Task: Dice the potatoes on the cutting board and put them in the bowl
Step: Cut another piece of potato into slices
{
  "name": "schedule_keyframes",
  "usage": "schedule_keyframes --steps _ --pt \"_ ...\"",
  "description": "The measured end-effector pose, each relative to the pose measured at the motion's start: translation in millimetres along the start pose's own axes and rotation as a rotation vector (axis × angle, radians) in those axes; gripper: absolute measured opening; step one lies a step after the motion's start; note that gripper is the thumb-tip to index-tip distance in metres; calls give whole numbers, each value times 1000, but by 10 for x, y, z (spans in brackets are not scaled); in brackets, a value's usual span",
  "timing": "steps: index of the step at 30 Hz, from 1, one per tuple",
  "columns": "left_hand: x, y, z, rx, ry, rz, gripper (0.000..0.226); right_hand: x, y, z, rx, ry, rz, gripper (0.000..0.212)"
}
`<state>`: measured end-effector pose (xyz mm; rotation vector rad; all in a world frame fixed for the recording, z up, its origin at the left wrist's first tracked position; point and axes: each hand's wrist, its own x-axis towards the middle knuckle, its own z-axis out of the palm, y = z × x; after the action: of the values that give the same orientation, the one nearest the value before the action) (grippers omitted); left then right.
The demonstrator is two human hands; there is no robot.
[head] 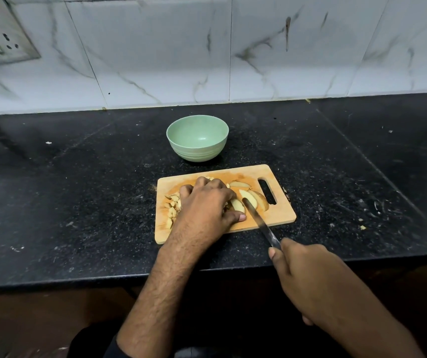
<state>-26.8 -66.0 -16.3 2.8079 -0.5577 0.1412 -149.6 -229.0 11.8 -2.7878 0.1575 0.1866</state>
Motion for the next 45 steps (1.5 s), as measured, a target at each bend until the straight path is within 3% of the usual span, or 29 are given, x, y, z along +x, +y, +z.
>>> schedule_keyframes --steps 18,23,27,33,38,45 --pt "-69 113 -22 -14 26 -63 34 26 -178 84 -164 60 -63 33" --pt "-34 130 -29 15 23 -61 23 46 -191 100 -191 32 -71 22" --pt "1 107 -40 -5 4 -65 28 109 -171 94 -189 -2 -68 16" --pt "29 103 -23 10 19 -80 30 309 -175 118 -197 -15 -83 24" --pt "-14 86 28 -76 63 -112 34 122 -83 115 -170 -47 -79 12" --pt "-71 45 123 -60 121 -80 35 -204 -22 21 -104 -116 -21 22"
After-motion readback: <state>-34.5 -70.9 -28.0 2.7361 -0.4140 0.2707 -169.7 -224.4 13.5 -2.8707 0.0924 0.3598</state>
